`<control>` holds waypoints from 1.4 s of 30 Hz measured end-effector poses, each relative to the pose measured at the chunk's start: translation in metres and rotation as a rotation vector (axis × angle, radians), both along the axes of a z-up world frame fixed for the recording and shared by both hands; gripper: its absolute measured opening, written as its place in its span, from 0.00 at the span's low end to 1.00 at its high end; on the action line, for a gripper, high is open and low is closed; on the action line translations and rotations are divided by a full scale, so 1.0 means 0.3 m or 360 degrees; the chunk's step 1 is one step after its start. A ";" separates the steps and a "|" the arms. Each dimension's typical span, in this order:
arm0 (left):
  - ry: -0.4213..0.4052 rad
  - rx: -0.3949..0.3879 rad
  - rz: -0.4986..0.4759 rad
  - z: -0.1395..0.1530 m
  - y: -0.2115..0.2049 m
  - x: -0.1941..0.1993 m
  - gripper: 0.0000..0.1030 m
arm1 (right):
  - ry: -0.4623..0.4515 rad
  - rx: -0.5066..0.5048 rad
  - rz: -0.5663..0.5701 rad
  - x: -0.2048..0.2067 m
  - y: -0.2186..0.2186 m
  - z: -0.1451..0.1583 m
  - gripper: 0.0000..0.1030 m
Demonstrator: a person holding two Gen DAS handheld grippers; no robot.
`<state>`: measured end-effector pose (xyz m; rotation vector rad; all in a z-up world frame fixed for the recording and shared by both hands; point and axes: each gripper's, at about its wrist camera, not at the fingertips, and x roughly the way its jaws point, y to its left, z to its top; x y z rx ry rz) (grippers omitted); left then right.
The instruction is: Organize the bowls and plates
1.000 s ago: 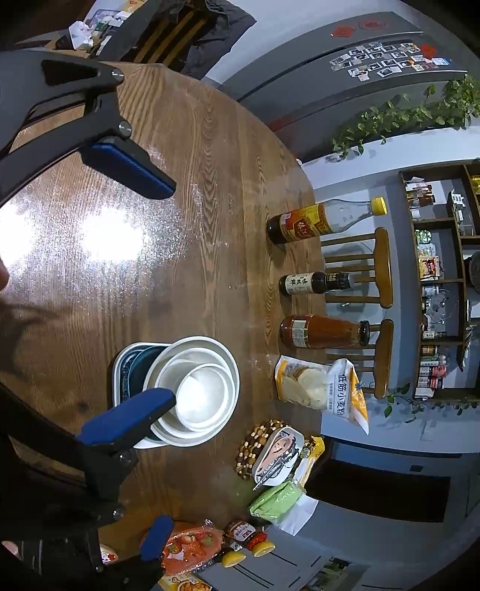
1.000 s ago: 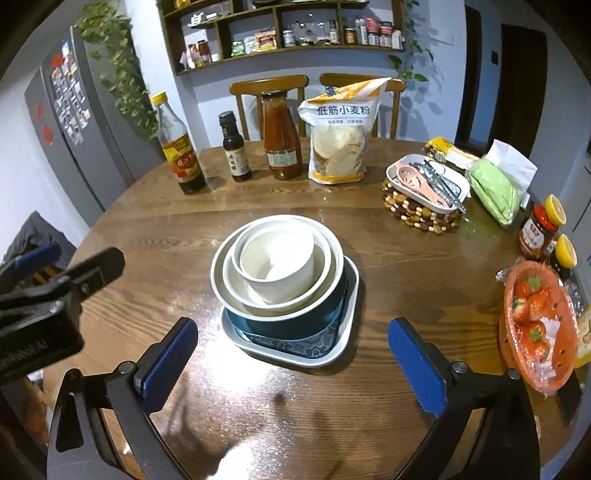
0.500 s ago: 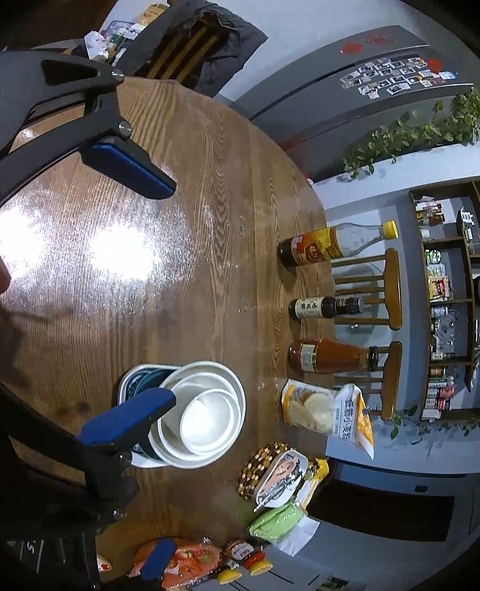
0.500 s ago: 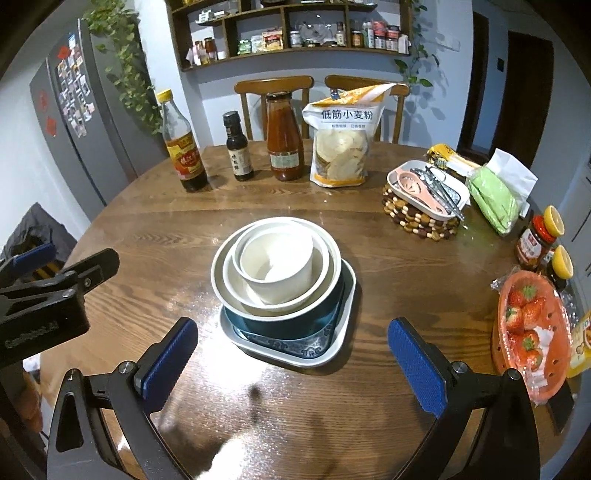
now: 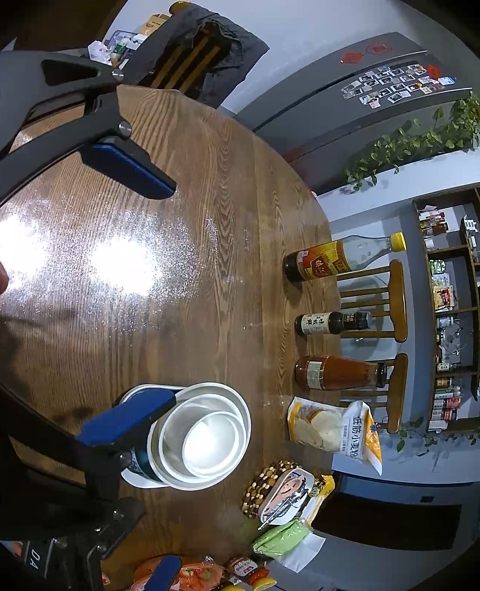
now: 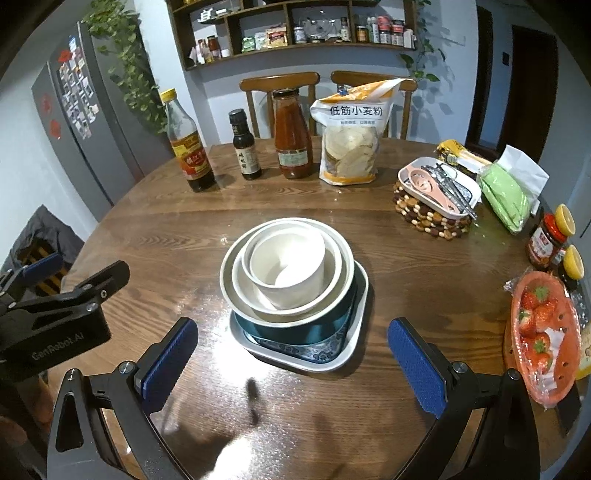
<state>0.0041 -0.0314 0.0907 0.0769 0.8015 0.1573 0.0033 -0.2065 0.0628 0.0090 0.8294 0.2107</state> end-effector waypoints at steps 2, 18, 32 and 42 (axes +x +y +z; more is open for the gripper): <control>0.0006 -0.0001 0.0000 -0.004 0.001 0.004 0.99 | 0.0005 -0.0003 0.0005 0.005 0.004 -0.003 0.99; 0.0042 -0.0017 -0.0030 -0.029 -0.007 0.047 0.99 | 0.0030 -0.0024 -0.0005 0.029 0.008 -0.009 0.99; 0.0061 -0.0013 -0.0057 -0.040 -0.017 0.077 1.00 | 0.0036 -0.0041 0.0006 0.057 0.018 -0.007 0.99; 0.0074 -0.0004 -0.0076 -0.044 -0.026 0.093 1.00 | 0.0047 -0.0049 0.0018 0.067 0.030 -0.006 0.99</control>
